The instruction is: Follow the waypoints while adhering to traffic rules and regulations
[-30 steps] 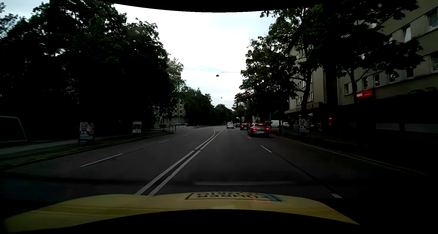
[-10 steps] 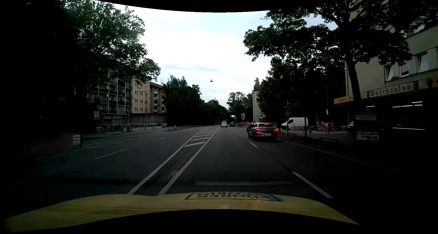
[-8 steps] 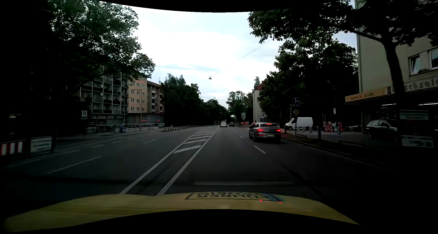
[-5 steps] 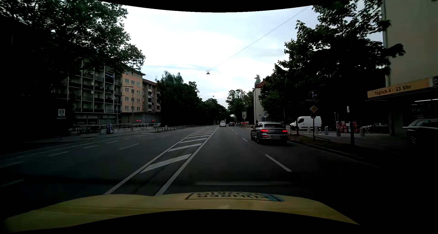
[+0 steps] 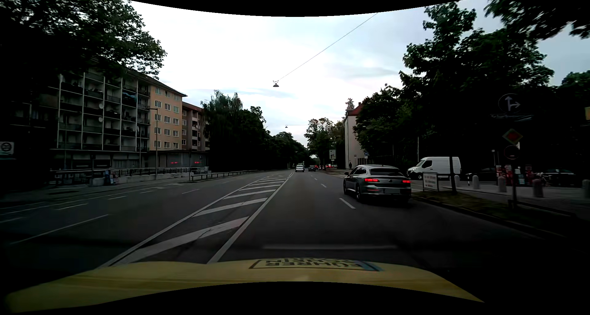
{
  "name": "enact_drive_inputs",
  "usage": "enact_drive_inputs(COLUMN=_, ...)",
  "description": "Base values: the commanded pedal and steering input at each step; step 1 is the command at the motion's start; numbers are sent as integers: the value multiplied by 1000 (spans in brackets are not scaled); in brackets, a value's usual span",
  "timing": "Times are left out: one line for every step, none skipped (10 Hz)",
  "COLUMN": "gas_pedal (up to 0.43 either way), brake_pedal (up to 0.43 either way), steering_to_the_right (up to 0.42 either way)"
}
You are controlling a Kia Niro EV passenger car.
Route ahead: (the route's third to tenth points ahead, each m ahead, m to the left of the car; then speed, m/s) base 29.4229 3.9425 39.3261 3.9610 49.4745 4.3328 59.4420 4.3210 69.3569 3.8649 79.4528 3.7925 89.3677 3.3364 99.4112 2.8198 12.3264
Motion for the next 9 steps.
enact_drive_inputs(gas_pedal=59, brake_pedal=0, steering_to_the_right=-5)
enact_drive_inputs(gas_pedal=59, brake_pedal=0, steering_to_the_right=-5)
enact_drive_inputs(gas_pedal=59, brake_pedal=0, steering_to_the_right=-4)
enact_drive_inputs(gas_pedal=59, brake_pedal=0, steering_to_the_right=-4)
enact_drive_inputs(gas_pedal=59, brake_pedal=0, steering_to_the_right=-4)
enact_drive_inputs(gas_pedal=59, brake_pedal=0, steering_to_the_right=-4)
enact_drive_inputs(gas_pedal=59, brake_pedal=0, steering_to_the_right=-4)
enact_drive_inputs(gas_pedal=59, brake_pedal=0, steering_to_the_right=-4)
enact_drive_inputs(gas_pedal=59, brake_pedal=0, steering_to_the_right=-4)
